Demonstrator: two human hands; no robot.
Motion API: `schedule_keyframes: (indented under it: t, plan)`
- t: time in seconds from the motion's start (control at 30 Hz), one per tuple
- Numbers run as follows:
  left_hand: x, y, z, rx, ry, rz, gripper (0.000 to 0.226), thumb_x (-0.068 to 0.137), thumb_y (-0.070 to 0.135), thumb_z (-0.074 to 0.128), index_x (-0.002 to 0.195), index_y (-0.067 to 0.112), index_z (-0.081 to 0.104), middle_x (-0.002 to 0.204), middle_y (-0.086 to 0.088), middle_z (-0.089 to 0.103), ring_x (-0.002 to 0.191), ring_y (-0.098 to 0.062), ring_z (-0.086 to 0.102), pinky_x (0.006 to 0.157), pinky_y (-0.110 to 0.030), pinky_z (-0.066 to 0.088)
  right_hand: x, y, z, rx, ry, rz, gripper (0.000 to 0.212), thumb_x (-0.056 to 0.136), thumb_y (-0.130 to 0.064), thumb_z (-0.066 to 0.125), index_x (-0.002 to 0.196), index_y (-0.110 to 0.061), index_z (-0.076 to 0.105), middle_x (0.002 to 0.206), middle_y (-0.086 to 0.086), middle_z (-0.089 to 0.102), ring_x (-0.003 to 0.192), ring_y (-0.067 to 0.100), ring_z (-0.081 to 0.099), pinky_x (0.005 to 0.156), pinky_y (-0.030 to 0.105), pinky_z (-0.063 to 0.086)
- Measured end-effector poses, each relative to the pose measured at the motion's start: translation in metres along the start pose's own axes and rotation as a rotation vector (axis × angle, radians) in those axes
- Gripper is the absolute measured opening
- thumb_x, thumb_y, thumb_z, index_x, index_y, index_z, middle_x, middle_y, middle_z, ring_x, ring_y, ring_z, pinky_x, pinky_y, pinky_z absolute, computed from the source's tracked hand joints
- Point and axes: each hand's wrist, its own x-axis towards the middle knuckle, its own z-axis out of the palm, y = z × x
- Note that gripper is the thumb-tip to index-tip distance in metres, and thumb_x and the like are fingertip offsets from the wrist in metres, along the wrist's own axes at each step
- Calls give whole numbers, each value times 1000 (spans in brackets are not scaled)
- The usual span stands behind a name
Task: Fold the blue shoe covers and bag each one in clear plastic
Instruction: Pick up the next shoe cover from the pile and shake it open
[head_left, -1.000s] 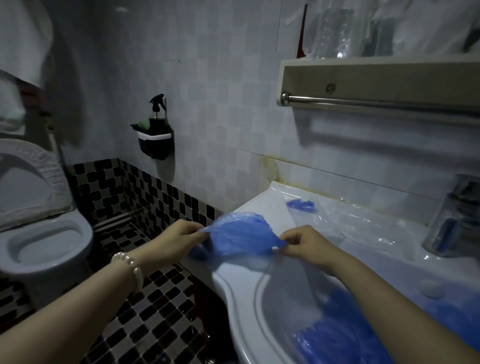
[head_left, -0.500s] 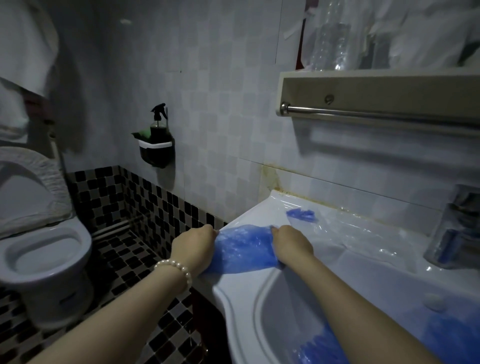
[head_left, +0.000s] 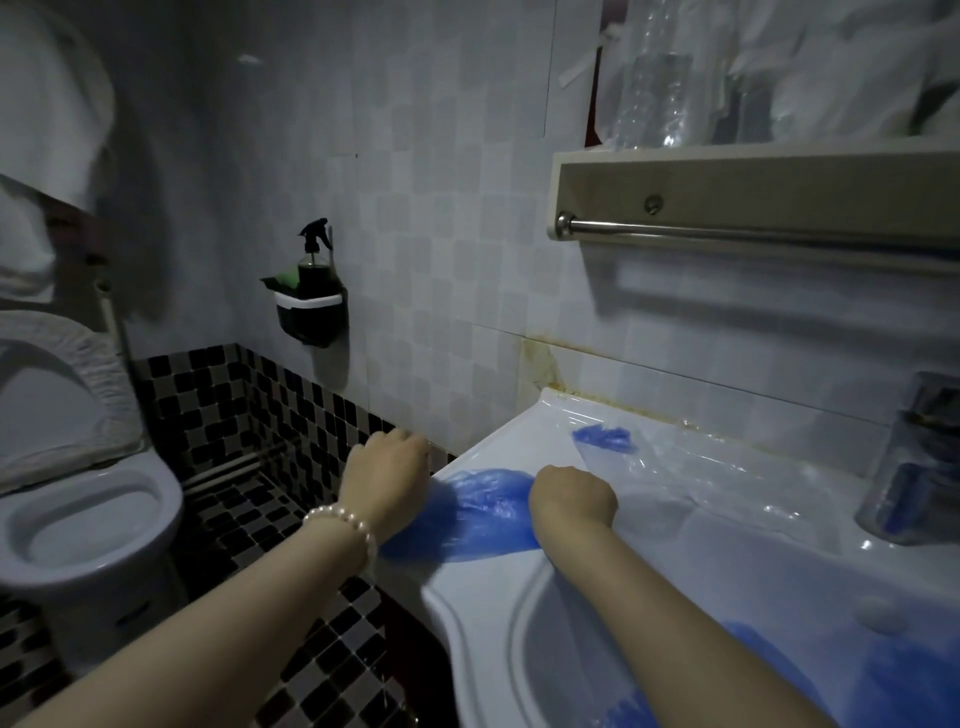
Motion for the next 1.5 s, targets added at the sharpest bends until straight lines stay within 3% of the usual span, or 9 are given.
schedule_keyframes:
  t: [0.13,0.37,0.47,0.67,0.8,0.93,1.13,1.3,1.5]
  plan:
    - [19,25,1,-597,-386,-17,44,94,44,50,119,9,59,115,-9,63,103,-24,59,88,-31,45,-3,2,0,15,7,-11,34,98,-14,41,130,-17,50,131,4,55,120,23,53,92,29,44]
    - [25,34,7,-535,-512,35,27,95,29,55,102,7,69,96,-6,65,84,-14,56,77,-22,43,0,22,-1,265,-68,33,35,100,-33,39,123,-13,54,122,9,59,111,28,57,87,32,45]
    - [25,30,4,-562,-516,-15,30,96,27,52,101,3,69,92,-8,64,82,-15,54,78,-25,43,5,32,-10,453,-143,35,44,95,-45,44,109,-7,62,95,13,66,83,28,66,75,31,52]
    - [27,32,-13,-679,-573,-61,40,98,43,41,99,8,61,98,-6,62,92,-20,58,86,-32,45,3,42,-29,760,-210,-11,23,91,-27,58,81,-6,57,73,18,64,43,21,58,43,20,44]
    - [26,23,-16,-659,-658,-73,38,79,46,71,89,9,71,90,-6,69,83,-18,62,84,-36,52,-1,43,-25,798,-243,-6,22,91,-23,59,81,-5,53,71,22,62,37,20,57,41,22,45]
    - [27,24,-29,-695,-468,4,10,77,13,76,83,8,69,78,-4,63,72,-11,54,65,-17,45,3,45,-24,789,-118,-33,26,84,-25,65,102,-8,58,96,17,65,68,26,65,61,30,53]
    - [20,40,-64,-371,402,521,6,78,7,65,81,9,70,75,-4,66,64,-22,59,58,-24,43,-8,51,-47,900,399,-614,81,68,-2,73,139,-26,41,138,-11,33,126,5,32,107,26,30]
    - [-15,30,-22,-261,259,669,10,79,13,56,74,12,65,70,-4,60,57,-23,57,51,-29,45,-11,42,-14,413,621,-905,36,58,-9,73,93,-19,74,109,6,65,100,29,60,86,42,49]
    - [-45,9,18,-296,85,565,24,72,29,45,69,21,67,68,5,64,61,-17,61,49,-26,48,-6,53,37,355,609,-990,12,60,-13,70,70,-18,74,75,-5,68,68,21,62,62,27,48]
